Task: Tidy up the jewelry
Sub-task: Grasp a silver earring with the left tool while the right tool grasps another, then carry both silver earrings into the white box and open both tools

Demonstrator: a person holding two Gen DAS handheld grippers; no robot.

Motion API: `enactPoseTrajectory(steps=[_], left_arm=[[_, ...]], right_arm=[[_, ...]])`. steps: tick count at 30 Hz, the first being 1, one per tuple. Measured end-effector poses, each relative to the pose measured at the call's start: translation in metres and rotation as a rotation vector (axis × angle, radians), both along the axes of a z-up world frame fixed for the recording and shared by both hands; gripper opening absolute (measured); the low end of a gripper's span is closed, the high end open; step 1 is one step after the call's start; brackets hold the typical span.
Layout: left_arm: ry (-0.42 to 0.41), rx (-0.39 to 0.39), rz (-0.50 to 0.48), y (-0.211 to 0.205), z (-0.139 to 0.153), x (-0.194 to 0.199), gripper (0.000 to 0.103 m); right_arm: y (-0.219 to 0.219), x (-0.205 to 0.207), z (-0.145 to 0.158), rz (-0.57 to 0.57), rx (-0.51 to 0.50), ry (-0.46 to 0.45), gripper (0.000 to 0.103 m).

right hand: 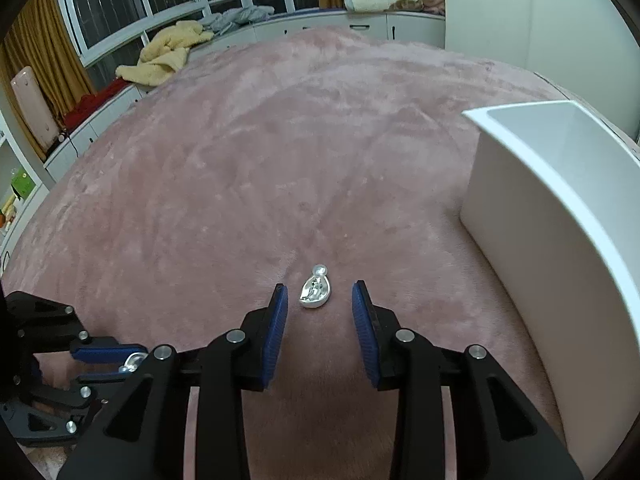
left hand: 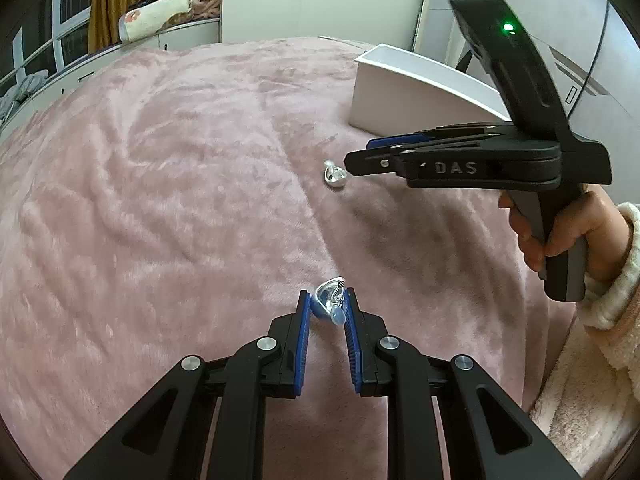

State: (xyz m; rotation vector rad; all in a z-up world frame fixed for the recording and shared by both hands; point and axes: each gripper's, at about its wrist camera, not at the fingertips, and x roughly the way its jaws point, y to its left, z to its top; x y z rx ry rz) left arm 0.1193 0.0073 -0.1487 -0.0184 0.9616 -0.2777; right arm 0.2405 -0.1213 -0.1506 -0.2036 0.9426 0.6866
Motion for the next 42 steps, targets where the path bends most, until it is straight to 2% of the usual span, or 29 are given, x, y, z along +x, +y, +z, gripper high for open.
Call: enactPoseTrajectory(steps=[9, 10, 11, 13, 19, 24, 29, 37, 42], left_arm=[[0.009, -0.024, 0.023, 0.008, -0.004, 0.003, 0.021], [0.013, -0.026, 0.025, 0.008, -0.006, 0.003, 0.021], [0.016, -0.028, 0.025, 0.009, -0.007, 0.004, 0.021], [0.025, -0.035, 0.023, 0.009, -0.010, 0.005, 0.021], [0.013, -0.041, 0.010, 0.007, -0.008, 0.005, 0.021], [-0.009, -0.051, 0.009, 0.007, -0.001, 0.002, 0.021], [-0.026, -0.062, -0.002, 0.003, 0.010, 0.002, 0.021], [-0.091, -0.067, -0.016, -0.012, 0.051, 0.013, 0.021], [-0.150, -0.056, -0.019, -0.026, 0.083, 0.032, 0.021]], right_arm=[[0.018, 0.008, -0.029, 0.024, -0.078, 0.027, 0.034], [0.018, 0.009, -0.032, 0.021, -0.083, 0.031, 0.032], [0.017, 0.010, -0.034, 0.015, -0.082, 0.033, 0.025], [0.014, 0.011, -0.034, -0.003, -0.066, 0.036, 0.020], [0.006, 0.006, -0.021, 0.003, -0.037, 0.030, 0.020], [-0.005, -0.002, 0.005, -0.001, 0.014, 0.001, 0.020], [-0.027, -0.014, 0.043, -0.013, 0.060, -0.070, 0.020], [-0.071, -0.022, 0.112, -0.059, 0.128, -0.193, 0.020], [-0.097, -0.026, 0.141, -0.093, 0.145, -0.257, 0.020]])
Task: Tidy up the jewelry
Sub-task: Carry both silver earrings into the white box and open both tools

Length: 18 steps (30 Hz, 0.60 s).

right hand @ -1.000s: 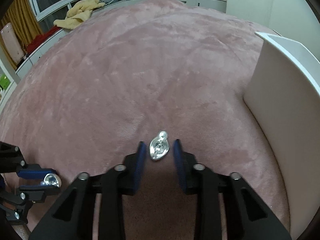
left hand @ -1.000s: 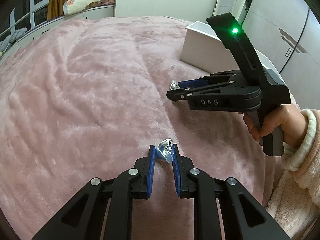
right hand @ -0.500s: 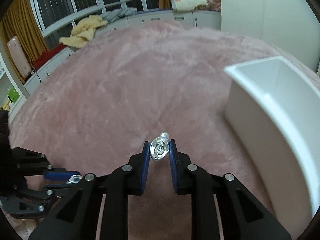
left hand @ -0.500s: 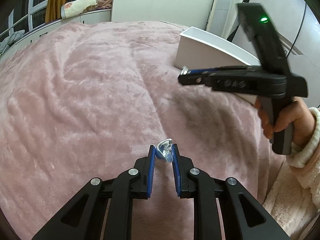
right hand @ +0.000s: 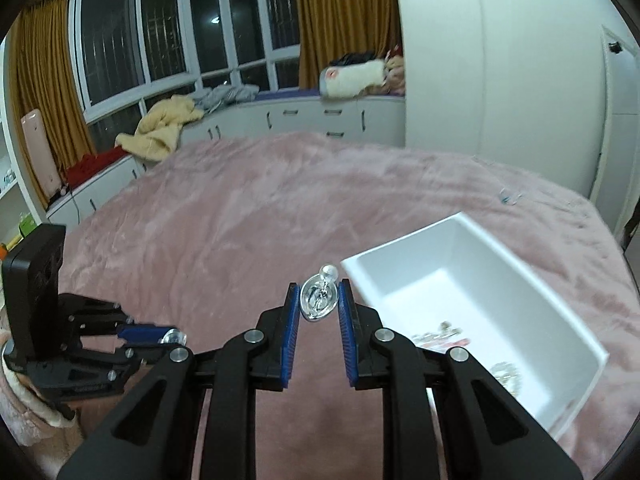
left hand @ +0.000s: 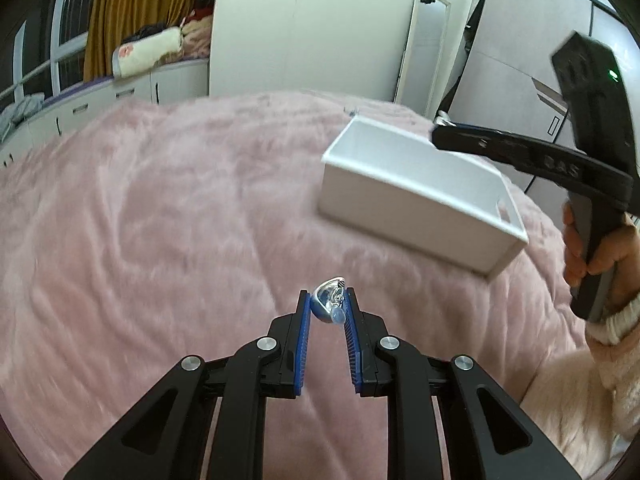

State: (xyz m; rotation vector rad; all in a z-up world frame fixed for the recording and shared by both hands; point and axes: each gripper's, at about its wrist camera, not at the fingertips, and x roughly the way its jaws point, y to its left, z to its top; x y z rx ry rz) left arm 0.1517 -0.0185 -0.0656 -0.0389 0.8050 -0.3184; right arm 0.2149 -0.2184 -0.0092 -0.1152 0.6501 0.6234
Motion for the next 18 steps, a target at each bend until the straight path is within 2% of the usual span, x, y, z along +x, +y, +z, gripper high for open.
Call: enactPoseTrajectory(steps=[10, 13, 18], left_arm=[[-0.116, 0.037, -0.072, -0.054, 0.061, 0.046, 0.021], [-0.144, 0.070, -0.093, -0.077, 0.071, 0.064, 0.021], [-0.138, 0.107, -0.129, -0.112, 0.070, 0.093, 0.021]], right_arm=[[-0.060, -0.005, 0.033, -0.089, 0.024, -0.085, 0.020], [-0.078, -0.001, 0.035, -0.115, 0.028, -0.089, 0.020], [-0.105, 0.006, 0.029, -0.156, 0.033, -0.075, 0.020]])
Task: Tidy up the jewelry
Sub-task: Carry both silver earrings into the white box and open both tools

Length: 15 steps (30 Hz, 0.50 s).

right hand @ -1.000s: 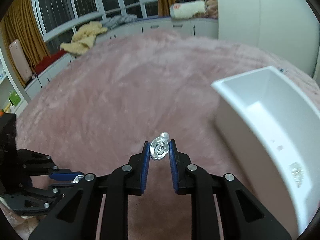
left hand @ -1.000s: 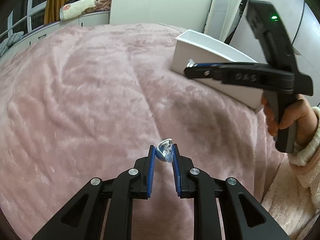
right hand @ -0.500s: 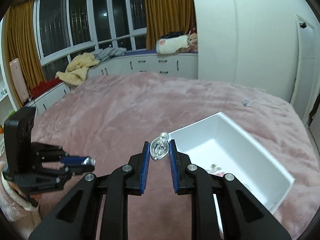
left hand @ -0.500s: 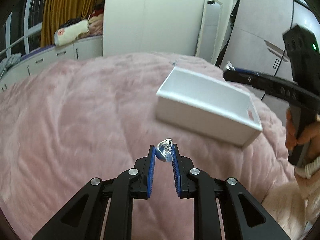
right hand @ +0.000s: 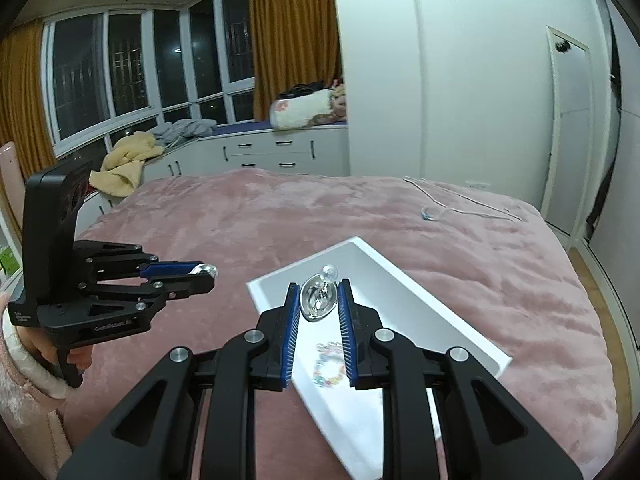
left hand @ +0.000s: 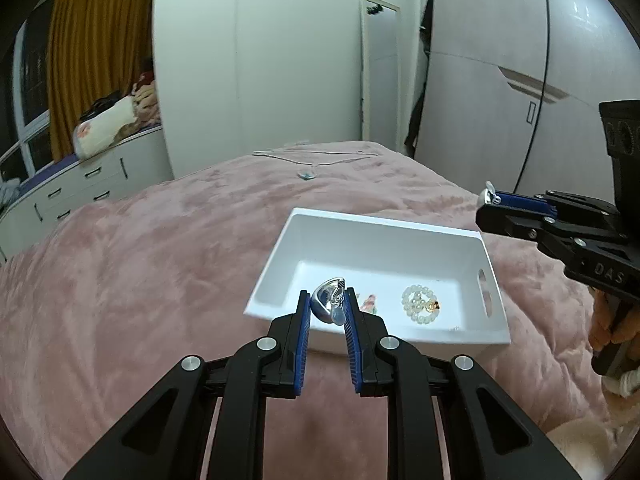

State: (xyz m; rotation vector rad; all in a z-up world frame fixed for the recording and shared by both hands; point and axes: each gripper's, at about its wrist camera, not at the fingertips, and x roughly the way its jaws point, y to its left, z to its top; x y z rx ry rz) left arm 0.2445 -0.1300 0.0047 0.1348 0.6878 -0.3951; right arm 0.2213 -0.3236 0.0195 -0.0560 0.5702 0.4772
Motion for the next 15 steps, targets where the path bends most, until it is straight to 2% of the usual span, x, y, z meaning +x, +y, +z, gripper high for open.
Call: enactPoseTrajectory(steps=[3, 7, 15], left_arm=[[0.004, 0.027, -0.020, -0.019, -0.004, 0.016, 0.021], [0.023, 0.025, -0.033, -0.036, -0.011, 0.037, 0.021], [0.141, 0.025, -0.043, -0.066, -0.046, 0.094, 0.021]], right_arm=[[-0.016, 0.004, -0.008, -0.021, 0.000, 0.016, 0.020], [-0.031, 0.012, -0.021, -0.040, 0.000, 0.047, 0.020], [-0.046, 0.033, -0.048, -0.054, -0.007, 0.111, 0.020]])
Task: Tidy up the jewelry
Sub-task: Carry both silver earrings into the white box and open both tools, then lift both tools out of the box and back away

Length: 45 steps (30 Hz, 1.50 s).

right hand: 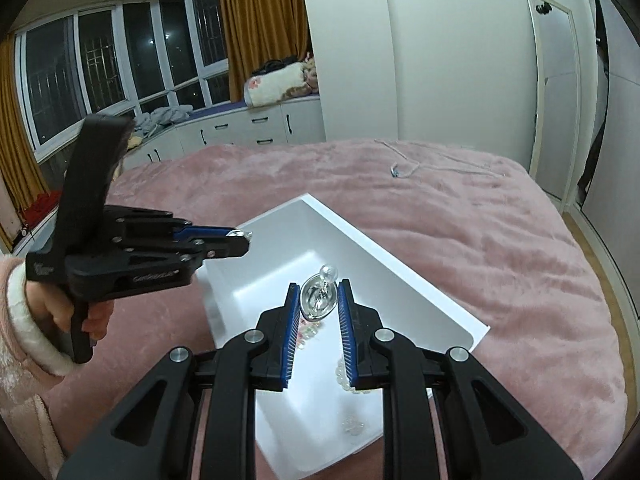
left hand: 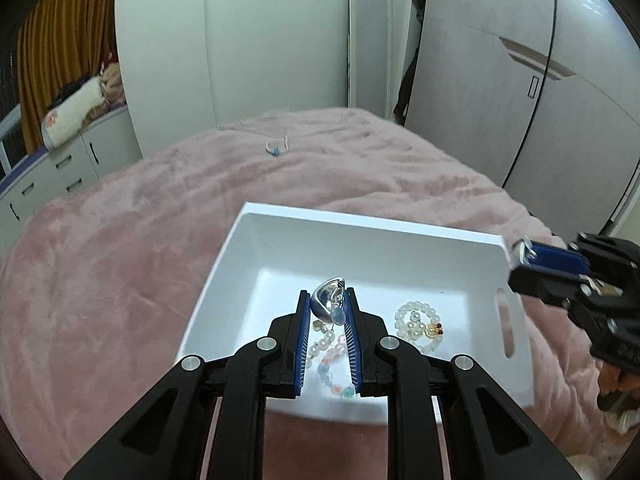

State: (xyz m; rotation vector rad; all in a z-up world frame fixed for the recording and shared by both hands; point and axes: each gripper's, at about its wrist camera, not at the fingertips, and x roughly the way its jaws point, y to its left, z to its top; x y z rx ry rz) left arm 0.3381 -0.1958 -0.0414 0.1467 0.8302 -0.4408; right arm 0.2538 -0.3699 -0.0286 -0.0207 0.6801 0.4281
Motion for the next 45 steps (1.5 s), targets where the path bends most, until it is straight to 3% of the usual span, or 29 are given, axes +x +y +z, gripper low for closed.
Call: enactPoseTrajectory(steps=[18, 19, 20, 21, 22, 23, 35, 37, 40, 45], left_arm=[[0.089, 0.074, -0.003, -0.021, -0.046, 0.041, 0.021], [0.090, 0.077, -0.003, -0.022, -0.048, 0.042, 0.022], [0.092, 0.081, -0.002, -0.022, -0.049, 0.042, 0.024], [0.090, 0.096, 0.003, -0.023, -0.050, 0.041, 0.036], [0.083, 0.104, 0.007, -0.023, -0.050, 0.041, 0.042], [0.073, 0.109, 0.011, -0.024, -0.049, 0.041, 0.048], [0.031, 0.097, 0.034, -0.021, -0.042, 0.026, 0.063], [0.013, 0.091, 0.042, -0.019, -0.036, 0.021, 0.068], [-0.029, 0.087, 0.081, -0.014, -0.023, 0.009, 0.087], [-0.131, 0.076, 0.098, -0.008, -0.001, -0.030, 0.093]], right_arm=[[-0.012, 0.023, -0.047, -0.008, -0.024, 0.090, 0.021], [-0.011, 0.023, -0.049, -0.005, -0.029, 0.097, 0.022], [-0.010, 0.024, -0.050, -0.008, -0.038, 0.099, 0.031], [-0.010, 0.024, -0.051, -0.010, -0.043, 0.099, 0.040], [-0.009, 0.022, -0.051, -0.017, -0.049, 0.089, 0.057], [-0.009, 0.021, -0.050, -0.022, -0.052, 0.080, 0.062], [-0.007, 0.018, -0.044, -0.006, -0.063, 0.066, 0.064], [-0.005, 0.014, -0.039, -0.007, -0.069, 0.055, 0.068], [-0.002, 0.006, -0.029, -0.013, -0.079, 0.026, 0.080], [0.001, -0.017, -0.013, -0.025, -0.083, -0.025, 0.098]])
